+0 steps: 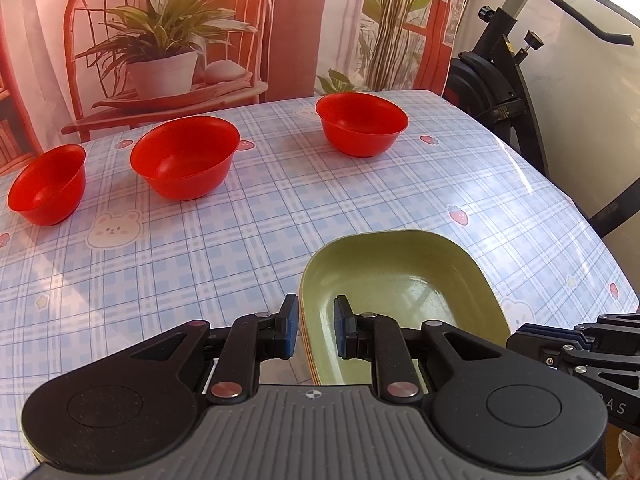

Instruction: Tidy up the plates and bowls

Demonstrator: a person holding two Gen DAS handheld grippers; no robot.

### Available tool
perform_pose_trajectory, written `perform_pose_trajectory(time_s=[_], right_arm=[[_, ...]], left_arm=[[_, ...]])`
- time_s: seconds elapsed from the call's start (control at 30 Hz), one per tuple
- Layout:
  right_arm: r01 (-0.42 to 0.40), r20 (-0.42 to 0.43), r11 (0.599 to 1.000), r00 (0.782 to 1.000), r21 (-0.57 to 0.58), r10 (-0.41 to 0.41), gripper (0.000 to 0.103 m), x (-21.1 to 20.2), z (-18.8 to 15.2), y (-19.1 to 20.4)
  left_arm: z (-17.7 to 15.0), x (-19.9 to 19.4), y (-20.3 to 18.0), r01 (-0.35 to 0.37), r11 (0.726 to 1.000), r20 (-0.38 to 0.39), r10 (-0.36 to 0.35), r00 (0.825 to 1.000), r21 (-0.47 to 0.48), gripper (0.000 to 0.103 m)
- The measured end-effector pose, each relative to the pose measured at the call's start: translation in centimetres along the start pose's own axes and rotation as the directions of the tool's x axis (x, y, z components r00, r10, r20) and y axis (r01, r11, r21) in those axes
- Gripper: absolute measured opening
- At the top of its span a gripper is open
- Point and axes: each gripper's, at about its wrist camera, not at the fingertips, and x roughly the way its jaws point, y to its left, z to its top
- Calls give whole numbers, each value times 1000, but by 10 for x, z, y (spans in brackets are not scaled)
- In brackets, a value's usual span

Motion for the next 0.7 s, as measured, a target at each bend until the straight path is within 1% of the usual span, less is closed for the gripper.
perform_pose_trajectory(time_s=[0.23, 0.3, 0.37, 0.43, 0.6, 0.7], right_arm=[[-1, -7, 1000, 1000, -4, 1, 7, 3, -3, 5], [-1, -2, 1000, 1000, 3, 1, 8, 2, -1, 4], [1, 11, 1000, 1000, 22, -1, 14, -2, 3, 0], [1, 25, 999, 1000, 37, -2, 17, -6, 8, -2], [1, 82, 1000, 997, 31, -3, 17, -21, 32, 0], [-11, 125, 1000, 992, 15, 9, 17, -30, 53, 7]], left_arm=[[-1, 1, 3, 2, 1000, -3, -2, 1000, -3, 20], [1, -1, 5, 5, 1000, 2, -5, 1000, -9, 20], [3, -4, 6, 4, 1000, 10, -4, 1000, -14, 20], [5, -8, 8, 6, 1000, 18, -6, 1000, -17, 20], [20, -26, 25, 17, 1000, 51, -16, 999, -24, 20], [32, -39, 34, -6, 1000, 72, 4, 997, 23, 20]])
